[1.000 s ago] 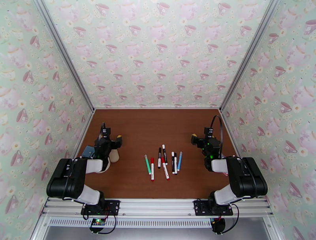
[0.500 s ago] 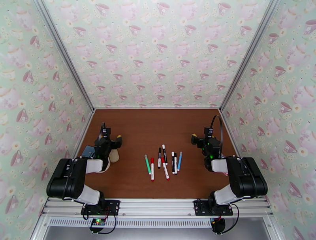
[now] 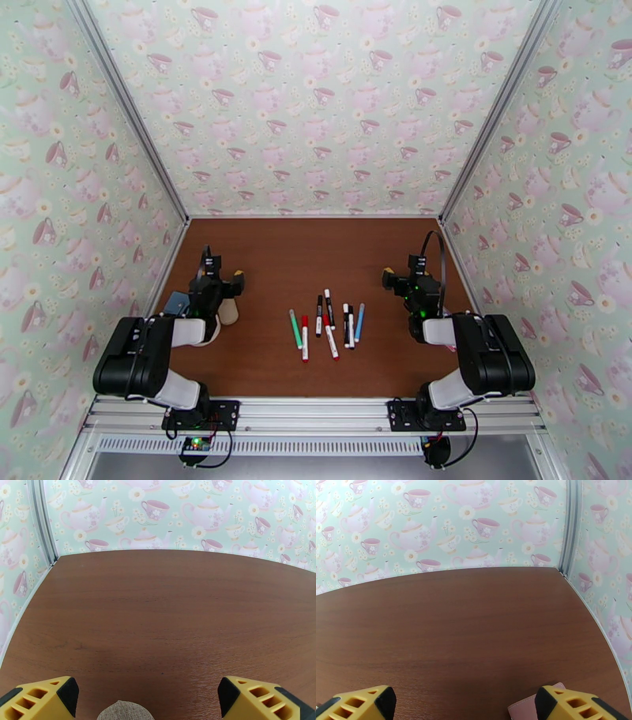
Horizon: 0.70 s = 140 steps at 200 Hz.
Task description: Open the pen caps
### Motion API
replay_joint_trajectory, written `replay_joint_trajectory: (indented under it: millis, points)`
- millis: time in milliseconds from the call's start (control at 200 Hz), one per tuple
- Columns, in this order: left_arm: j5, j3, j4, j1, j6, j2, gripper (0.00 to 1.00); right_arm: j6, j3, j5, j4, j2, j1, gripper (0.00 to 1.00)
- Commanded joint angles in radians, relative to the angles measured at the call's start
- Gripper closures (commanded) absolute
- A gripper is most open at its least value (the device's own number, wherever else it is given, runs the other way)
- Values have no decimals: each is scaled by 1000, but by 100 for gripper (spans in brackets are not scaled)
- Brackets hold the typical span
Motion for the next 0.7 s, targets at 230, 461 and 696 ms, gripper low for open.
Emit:
replay_joint_trajectory:
  millis: [230,461,696]
  points:
    - [-9,1,27,-5,3,1,0,-3,5,47,32,9,5,0]
    - [-14,-41,104,-6,0,-4,0,3,-45,49,124,5,5,0]
    - [-59,-106,175,-8,-13,-55,0,2,-47,50,102,-27,7,0]
